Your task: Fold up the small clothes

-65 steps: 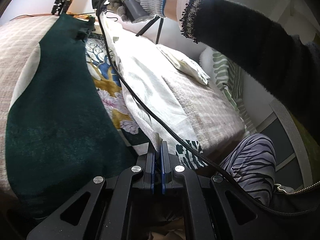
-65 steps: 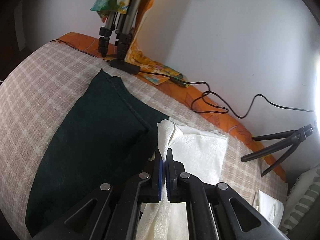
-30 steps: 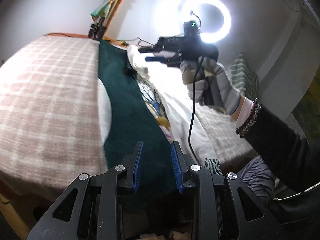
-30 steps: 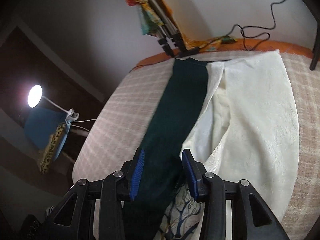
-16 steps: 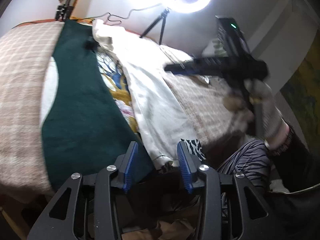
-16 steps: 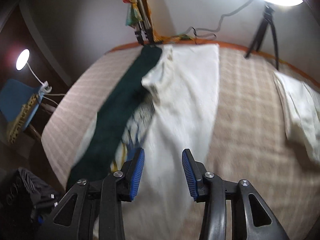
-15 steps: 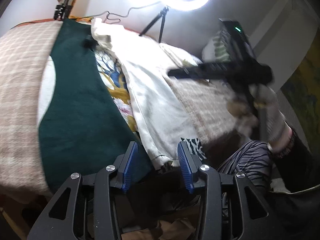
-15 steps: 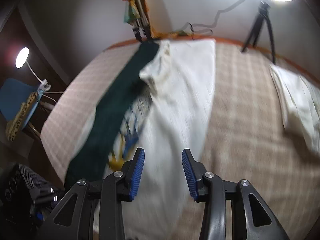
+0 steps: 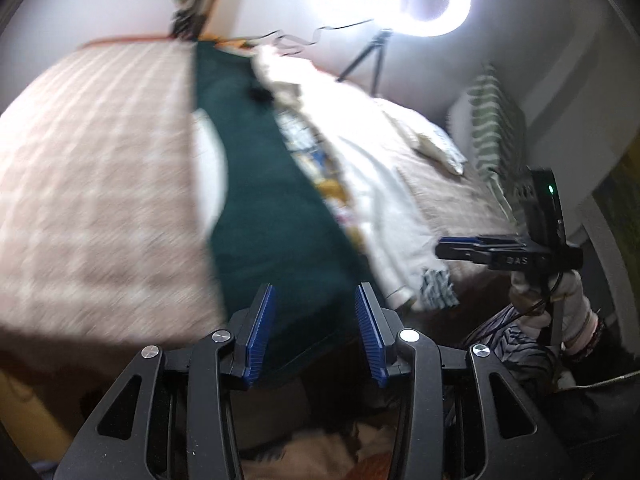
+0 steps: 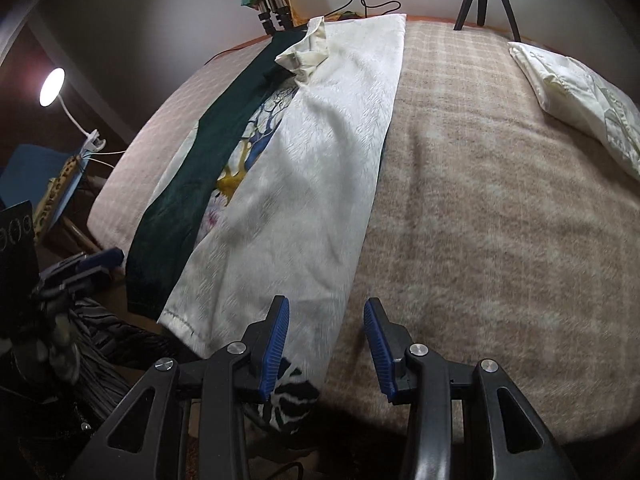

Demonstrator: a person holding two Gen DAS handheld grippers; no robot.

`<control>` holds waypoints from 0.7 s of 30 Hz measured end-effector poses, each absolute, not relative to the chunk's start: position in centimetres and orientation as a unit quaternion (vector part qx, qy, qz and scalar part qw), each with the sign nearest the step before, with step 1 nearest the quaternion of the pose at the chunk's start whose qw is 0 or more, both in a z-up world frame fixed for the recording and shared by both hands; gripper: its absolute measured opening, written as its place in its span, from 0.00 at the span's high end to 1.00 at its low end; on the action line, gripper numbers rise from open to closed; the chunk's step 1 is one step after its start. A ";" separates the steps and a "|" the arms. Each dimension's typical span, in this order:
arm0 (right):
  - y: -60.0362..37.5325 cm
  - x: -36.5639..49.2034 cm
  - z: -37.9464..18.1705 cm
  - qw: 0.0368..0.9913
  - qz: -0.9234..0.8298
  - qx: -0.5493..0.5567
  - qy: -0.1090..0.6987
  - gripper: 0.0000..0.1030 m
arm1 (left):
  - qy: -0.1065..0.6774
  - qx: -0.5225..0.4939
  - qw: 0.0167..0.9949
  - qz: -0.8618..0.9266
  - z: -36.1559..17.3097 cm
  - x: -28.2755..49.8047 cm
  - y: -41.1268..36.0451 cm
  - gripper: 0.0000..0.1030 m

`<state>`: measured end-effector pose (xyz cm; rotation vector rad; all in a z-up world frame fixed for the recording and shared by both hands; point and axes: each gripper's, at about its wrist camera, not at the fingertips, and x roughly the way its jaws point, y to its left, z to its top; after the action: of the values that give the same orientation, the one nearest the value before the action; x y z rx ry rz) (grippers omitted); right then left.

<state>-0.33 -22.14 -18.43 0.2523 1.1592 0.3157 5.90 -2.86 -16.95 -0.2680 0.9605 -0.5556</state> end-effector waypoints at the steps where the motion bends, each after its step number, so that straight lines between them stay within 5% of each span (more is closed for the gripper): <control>1: -22.3 -0.6 -18.7 0.813 0.155 0.128 0.546 0.60 | 0.467 -0.140 0.834 -0.260 -17.3 5.7 -2.0 0.61; 21: -24.5 -4.4 -20.7 0.741 0.219 0.251 0.583 0.59 | 0.540 -0.251 0.761 -0.258 -21.8 7.1 0.7 0.60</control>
<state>-4.44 -24.53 -20.73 0.5509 1.2776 0.4800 7.14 0.73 -21.76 -0.5455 1.1741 -0.5604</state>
